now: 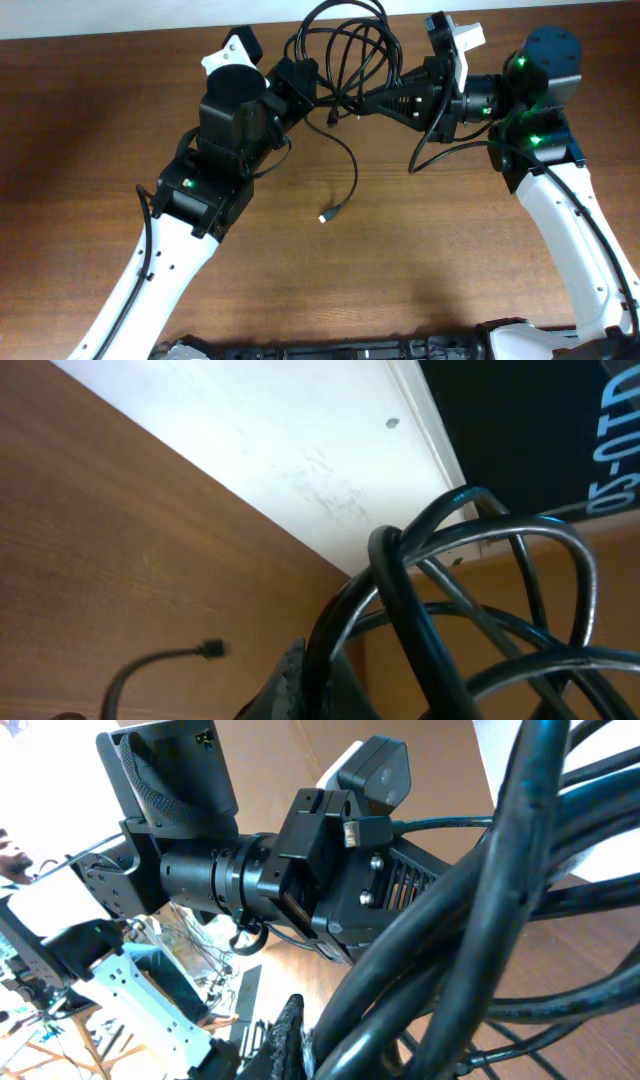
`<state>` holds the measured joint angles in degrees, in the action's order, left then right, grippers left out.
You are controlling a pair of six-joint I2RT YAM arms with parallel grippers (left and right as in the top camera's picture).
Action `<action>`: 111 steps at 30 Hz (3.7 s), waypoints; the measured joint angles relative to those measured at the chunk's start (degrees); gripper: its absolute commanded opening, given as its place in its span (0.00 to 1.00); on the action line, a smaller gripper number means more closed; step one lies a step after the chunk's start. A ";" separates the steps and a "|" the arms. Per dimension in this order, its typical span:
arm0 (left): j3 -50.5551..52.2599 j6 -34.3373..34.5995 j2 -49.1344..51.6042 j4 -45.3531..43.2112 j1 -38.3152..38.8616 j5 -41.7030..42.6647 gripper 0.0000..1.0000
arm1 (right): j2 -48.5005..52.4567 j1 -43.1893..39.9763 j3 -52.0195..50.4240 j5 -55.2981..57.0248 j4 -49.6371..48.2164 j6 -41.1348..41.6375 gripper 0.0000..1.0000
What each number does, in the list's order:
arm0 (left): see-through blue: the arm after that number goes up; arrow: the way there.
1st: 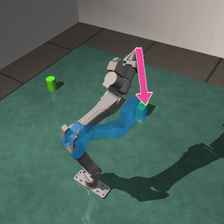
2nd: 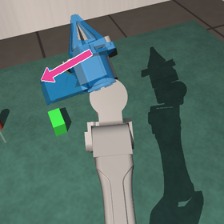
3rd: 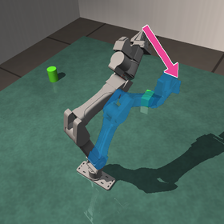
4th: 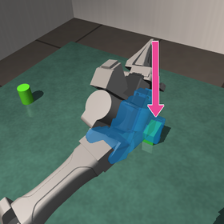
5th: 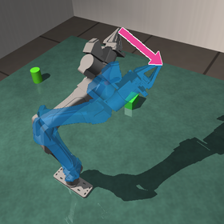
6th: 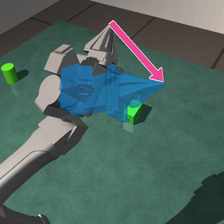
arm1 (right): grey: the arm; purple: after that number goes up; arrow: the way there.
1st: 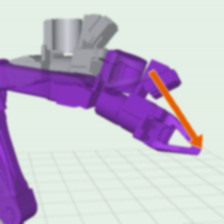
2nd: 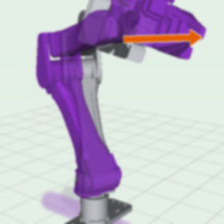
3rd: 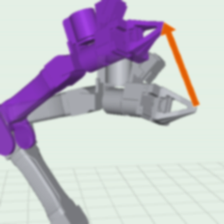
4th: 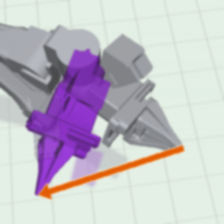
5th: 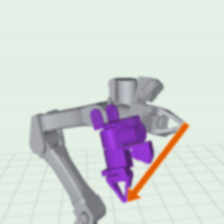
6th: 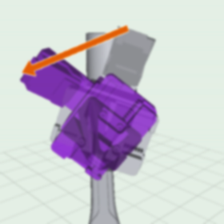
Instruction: Untangle cables
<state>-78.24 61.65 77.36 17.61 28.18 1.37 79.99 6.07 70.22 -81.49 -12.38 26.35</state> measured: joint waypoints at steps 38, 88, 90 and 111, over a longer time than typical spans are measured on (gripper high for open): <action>0.02 -50.62 0.11 -8.44 -2.25 -9.62 0.00 | -0.33 0.04 0.11 24.41 24.41 8.28 0.99; 0.02 -58.88 0.44 -12.28 -2.34 9.55 0.00 | -2.34 0.04 0.11 41.24 42.12 6.40 0.99; 0.02 -58.80 0.44 -12.13 -2.34 11.82 0.00 | -2.71 0.04 0.11 41.35 41.51 6.38 0.99; 0.02 -58.77 0.44 -13.75 -2.29 20.39 0.00 | -2.89 0.04 0.13 55.84 48.13 4.70 0.99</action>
<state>-78.22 2.87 77.80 3.86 25.89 21.76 77.10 6.11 70.35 -25.65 35.75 31.05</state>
